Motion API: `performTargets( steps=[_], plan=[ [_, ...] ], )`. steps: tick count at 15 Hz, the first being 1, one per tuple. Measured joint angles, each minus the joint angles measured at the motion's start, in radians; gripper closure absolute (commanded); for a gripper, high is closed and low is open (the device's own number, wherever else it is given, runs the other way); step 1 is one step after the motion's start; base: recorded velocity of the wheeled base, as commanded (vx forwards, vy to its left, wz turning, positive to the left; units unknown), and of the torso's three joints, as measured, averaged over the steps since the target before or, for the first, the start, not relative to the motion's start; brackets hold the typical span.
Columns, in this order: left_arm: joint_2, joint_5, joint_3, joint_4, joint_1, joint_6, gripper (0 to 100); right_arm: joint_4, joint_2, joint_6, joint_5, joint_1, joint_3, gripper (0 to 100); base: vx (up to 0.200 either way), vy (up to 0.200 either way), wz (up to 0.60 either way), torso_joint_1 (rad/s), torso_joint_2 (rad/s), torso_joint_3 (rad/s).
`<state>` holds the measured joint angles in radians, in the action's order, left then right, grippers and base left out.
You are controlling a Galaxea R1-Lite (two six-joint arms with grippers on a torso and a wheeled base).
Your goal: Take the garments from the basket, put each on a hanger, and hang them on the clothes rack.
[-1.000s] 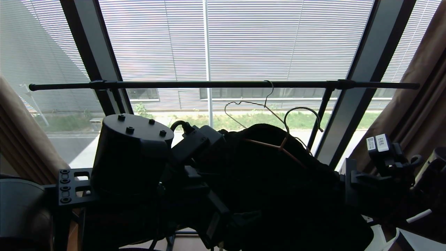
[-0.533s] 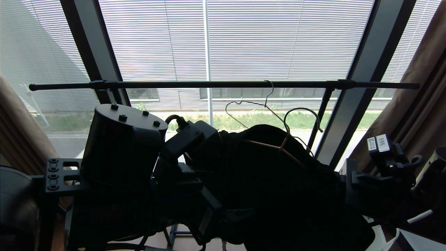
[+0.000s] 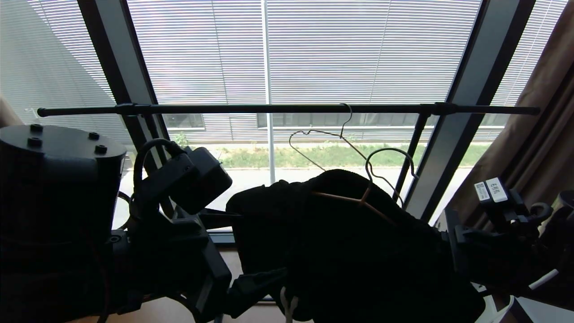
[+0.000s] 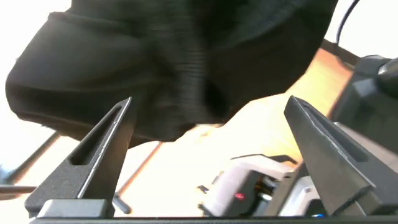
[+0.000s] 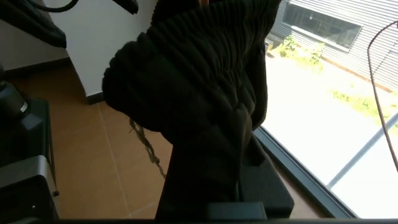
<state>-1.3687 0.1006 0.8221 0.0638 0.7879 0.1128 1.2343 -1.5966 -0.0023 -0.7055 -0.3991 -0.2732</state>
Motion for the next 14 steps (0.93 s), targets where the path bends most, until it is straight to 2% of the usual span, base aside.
performTargets(
  steps=[3, 5, 7, 9, 10, 12, 14],
  plan=[
    [0.075, 0.066, -0.025, -0.002, -0.071, 0.068, 0, -0.004, -0.001, -0.001, -0.084, 0.028, 0.010, 100, 0.000, 0.000, 0.00, 0.000, 0.00, 0.000],
    [0.095, 0.181, -0.025, -0.003, -0.174, 0.154, 0, -0.003, -0.005, -0.003, -0.111, 0.036, 0.016, 100, 0.000, 0.000, 0.00, 0.000, 0.00, 0.000],
    [0.081, 0.404, -0.016, -0.004, -0.296, 0.281, 0, 0.000, -0.011, -0.006, -0.174, 0.037, 0.028, 100, 0.000, 0.000, 0.00, 0.000, 0.00, 0.000],
    [0.023, 0.543, -0.005, -0.005, -0.361, 0.403, 0, 0.002, -0.012, -0.008, -0.207, 0.038, 0.040, 100, 0.000, 0.000, 0.00, 0.000, 0.00, 0.000],
    [-0.011, 0.634, 0.003, -0.005, -0.377, 0.440, 0, 0.002, -0.012, -0.009, -0.210, 0.037, 0.044, 100, 0.000, 0.000, 0.00, 0.000, 0.00, 0.000],
    [-0.070, 0.703, 0.022, -0.003, -0.386, 0.483, 0, 0.002, -0.011, -0.010, -0.212, 0.037, 0.050, 100, 0.000, 0.000, 0.00, 0.000, 0.00, 0.000],
    [-0.114, 0.711, 0.032, -0.004, -0.366, 0.509, 0, 0.002, -0.009, -0.010, -0.214, 0.037, 0.052, 100, 0.000, 0.000, 0.00, 0.000, 0.00, 0.000]
  ],
)
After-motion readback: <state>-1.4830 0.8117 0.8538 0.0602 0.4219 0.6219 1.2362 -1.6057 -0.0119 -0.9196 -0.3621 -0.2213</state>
